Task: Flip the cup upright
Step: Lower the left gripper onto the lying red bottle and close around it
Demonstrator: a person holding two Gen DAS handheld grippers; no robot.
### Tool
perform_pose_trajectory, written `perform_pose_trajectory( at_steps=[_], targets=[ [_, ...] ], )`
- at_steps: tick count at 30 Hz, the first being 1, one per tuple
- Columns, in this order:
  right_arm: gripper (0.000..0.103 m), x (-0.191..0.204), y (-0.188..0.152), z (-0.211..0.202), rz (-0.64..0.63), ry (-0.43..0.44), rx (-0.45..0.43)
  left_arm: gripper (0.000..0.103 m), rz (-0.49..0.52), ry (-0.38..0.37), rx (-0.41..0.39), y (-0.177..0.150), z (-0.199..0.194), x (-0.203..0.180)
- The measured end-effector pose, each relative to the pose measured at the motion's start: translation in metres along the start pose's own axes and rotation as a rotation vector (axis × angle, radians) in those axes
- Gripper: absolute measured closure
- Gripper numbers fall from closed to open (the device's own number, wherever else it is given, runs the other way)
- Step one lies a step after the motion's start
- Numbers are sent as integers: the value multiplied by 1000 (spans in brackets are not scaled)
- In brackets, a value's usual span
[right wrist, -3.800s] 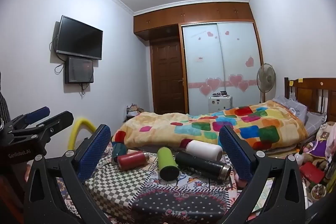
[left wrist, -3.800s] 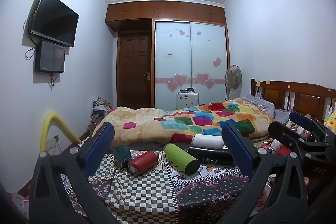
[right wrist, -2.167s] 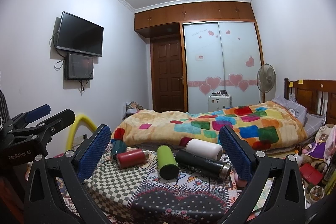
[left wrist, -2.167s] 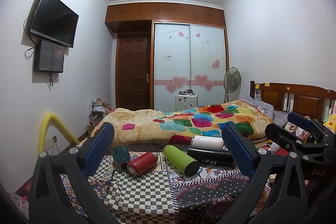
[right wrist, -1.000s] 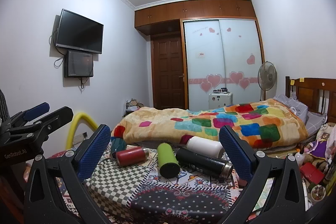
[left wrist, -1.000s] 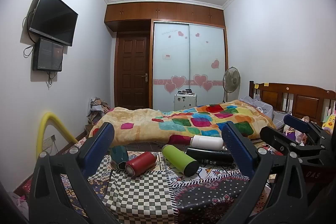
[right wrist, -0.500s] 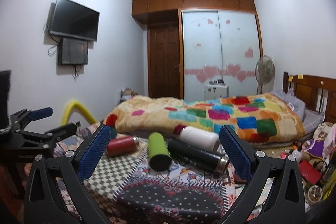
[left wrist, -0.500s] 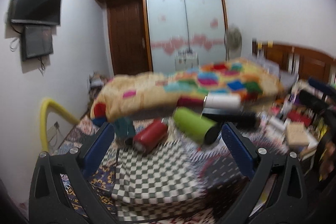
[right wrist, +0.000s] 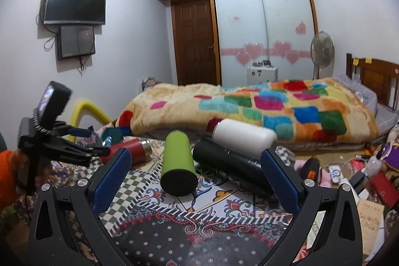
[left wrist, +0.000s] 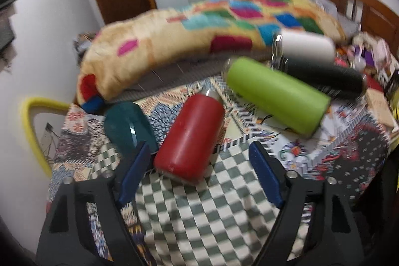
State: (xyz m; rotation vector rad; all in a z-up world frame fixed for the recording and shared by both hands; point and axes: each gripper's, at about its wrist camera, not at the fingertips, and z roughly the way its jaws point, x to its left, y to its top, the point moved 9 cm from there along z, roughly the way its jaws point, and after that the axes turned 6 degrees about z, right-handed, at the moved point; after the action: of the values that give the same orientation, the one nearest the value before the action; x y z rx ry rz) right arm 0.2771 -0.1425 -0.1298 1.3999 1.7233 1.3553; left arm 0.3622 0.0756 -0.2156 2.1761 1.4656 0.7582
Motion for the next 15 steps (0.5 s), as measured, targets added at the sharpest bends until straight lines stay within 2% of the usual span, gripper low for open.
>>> perform_pose_trajectory(
  at_steps=[4, 7, 11, 15],
  targets=[
    [0, -5, -19, 18, -16, -11, 49, 33, 27, -1, 80, 5, 37, 12],
    [0, -8, -29, 23, -21, -20, 73, 33, 27, -45, 101, 9, 49, 15],
    [0, -12, -34, 31, -4, -21, 100, 33, 57, -49, 104, 12, 54, 11],
    [0, -14, -35, 36, 21, -9, 112, 37, 61, -63, 152, 9, 67, 6]
  ],
)
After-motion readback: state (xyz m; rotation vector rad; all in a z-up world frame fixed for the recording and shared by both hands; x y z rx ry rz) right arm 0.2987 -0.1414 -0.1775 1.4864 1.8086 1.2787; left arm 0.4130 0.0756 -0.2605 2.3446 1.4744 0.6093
